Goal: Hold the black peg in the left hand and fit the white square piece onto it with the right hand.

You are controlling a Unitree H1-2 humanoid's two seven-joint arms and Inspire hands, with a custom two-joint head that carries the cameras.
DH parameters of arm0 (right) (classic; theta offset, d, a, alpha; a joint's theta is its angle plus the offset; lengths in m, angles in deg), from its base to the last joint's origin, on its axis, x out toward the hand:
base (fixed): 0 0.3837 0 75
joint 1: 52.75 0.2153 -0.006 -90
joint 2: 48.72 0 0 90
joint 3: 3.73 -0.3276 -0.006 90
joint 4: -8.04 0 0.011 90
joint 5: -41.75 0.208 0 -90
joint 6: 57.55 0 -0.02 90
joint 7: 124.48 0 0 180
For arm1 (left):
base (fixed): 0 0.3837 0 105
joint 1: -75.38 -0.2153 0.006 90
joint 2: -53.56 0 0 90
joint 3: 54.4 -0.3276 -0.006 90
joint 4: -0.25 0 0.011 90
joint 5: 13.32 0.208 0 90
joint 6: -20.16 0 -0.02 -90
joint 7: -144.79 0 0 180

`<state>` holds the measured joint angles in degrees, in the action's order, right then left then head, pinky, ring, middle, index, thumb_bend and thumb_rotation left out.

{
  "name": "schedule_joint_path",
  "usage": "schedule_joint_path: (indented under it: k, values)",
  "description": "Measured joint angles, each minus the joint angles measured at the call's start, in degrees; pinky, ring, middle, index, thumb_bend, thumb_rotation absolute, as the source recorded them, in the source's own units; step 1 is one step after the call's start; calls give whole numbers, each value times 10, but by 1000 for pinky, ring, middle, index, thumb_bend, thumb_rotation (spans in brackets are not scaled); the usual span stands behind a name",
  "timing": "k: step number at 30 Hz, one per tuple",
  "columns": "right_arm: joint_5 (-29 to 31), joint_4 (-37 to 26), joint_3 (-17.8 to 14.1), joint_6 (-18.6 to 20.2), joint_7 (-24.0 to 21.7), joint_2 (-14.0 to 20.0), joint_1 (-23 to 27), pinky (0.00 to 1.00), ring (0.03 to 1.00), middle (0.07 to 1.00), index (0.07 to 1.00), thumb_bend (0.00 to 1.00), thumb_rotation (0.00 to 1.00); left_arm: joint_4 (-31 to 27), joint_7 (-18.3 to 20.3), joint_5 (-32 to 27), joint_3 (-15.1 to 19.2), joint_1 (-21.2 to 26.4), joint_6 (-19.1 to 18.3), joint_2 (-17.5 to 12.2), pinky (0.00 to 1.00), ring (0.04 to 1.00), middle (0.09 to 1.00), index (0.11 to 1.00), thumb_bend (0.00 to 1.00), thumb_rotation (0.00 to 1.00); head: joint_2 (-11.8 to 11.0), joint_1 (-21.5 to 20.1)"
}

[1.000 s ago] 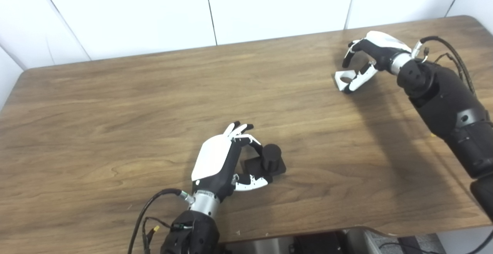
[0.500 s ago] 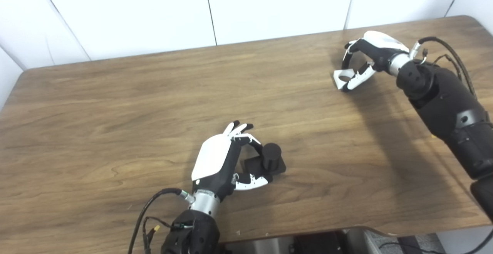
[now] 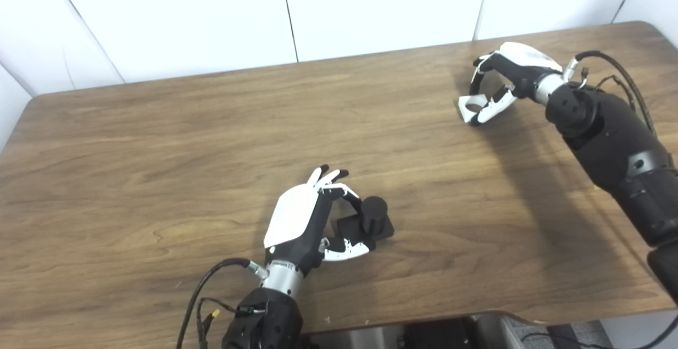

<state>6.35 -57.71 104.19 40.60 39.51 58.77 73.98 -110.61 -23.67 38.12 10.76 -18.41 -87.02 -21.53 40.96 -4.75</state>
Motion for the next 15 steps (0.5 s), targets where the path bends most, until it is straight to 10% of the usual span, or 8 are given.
schedule_joint_path:
  k: [15]
  values:
    - [1,-144,-24,6,-16,3,-54,907,986,912,491,525,148,1,-2,1,-1,0,1,0,829,978,901,493,512,59,-3,0]
